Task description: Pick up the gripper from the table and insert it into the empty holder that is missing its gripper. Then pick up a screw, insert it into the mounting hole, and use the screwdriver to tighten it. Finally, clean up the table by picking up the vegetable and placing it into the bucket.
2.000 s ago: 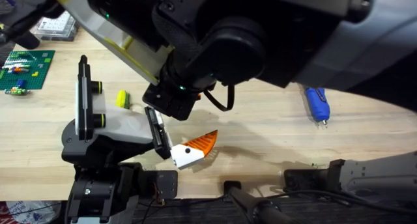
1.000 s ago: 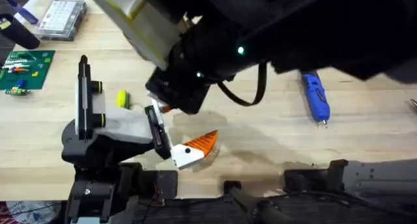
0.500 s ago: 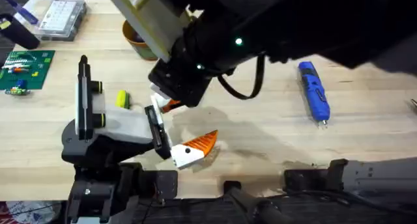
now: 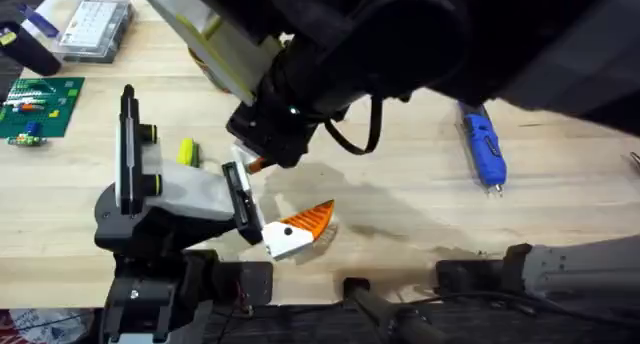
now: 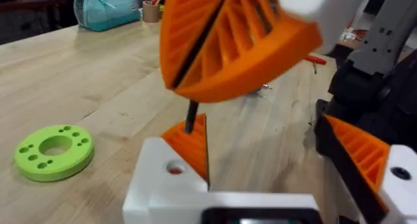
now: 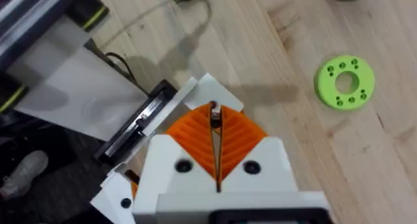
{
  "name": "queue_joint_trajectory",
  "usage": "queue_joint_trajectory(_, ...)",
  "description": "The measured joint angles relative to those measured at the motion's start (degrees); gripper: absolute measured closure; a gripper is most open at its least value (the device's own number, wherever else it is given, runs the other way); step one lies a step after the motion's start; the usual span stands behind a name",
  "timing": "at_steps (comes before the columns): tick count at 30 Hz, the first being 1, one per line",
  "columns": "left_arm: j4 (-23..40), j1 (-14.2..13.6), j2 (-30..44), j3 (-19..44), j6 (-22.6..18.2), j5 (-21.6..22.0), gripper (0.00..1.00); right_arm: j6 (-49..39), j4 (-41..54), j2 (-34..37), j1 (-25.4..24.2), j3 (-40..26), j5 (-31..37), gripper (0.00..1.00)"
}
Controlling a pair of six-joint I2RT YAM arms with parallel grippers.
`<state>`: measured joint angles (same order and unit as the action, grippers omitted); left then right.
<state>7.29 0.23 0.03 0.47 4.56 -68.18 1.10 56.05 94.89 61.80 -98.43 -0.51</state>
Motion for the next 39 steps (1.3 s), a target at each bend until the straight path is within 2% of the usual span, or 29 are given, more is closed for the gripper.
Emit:
queue_joint_trajectory(14, 0.0, 0.0, 0.0, 0.0, 0.0, 0.0, 0.013, 0.2, 0.2, 2.4, 0.0, 0.0, -2.4, 0.993)
queue_joint_trajectory(39, 0.0, 0.0, 0.0, 0.0, 0.2, -0.1, 0.014, 0.2, -0.8, 3.1, 0.0, 0.0, -0.8, 0.993)
